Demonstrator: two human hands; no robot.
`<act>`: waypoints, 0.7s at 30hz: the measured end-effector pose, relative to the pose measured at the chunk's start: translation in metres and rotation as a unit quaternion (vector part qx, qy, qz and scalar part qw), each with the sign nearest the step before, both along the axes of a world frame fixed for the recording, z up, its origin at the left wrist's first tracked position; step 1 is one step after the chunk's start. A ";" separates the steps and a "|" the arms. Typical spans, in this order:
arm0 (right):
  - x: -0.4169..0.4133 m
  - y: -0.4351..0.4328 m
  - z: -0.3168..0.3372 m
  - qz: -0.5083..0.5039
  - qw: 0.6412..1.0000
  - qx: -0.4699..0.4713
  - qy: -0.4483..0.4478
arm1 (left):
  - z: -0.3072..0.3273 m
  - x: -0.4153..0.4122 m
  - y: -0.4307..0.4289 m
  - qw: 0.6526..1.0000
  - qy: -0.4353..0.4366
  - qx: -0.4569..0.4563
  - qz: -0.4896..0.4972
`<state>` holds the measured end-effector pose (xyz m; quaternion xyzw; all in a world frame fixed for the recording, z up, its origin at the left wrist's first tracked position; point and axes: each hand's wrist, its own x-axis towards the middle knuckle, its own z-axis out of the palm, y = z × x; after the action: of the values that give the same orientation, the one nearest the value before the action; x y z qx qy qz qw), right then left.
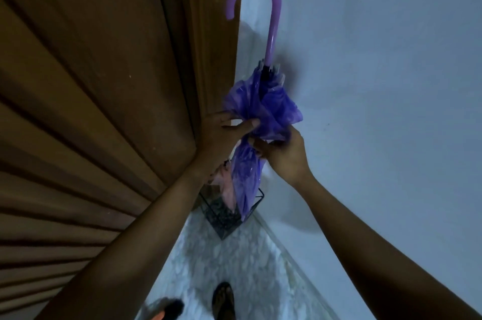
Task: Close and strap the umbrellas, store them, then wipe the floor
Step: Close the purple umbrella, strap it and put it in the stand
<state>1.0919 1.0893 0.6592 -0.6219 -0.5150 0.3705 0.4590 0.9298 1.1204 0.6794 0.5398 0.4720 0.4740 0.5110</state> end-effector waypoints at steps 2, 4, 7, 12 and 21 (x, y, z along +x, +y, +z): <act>-0.002 0.003 0.019 -0.003 1.000 0.018 -0.002 | 0.022 0.002 0.005 1.000 -0.002 0.010 -0.008; -0.005 0.003 0.033 -0.005 1.000 0.022 -0.010 | 0.036 0.003 0.008 1.000 0.002 0.011 -0.015; -0.008 0.003 0.038 -0.010 1.000 0.006 -0.011 | 0.046 0.002 0.004 1.000 0.010 0.010 -0.009; -0.012 -0.001 0.007 -0.004 0.997 -0.060 -0.040 | 0.013 -0.010 -0.005 0.999 -0.019 -0.031 -0.034; -0.006 -0.007 -0.165 0.032 0.965 -0.233 -0.111 | -0.170 0.001 -0.003 0.979 -0.010 -0.178 -0.101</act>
<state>1.0864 1.0820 0.4946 -0.7322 -0.4819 0.4235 0.2289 0.9306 1.1176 0.5098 0.4806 0.4868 0.3333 0.6488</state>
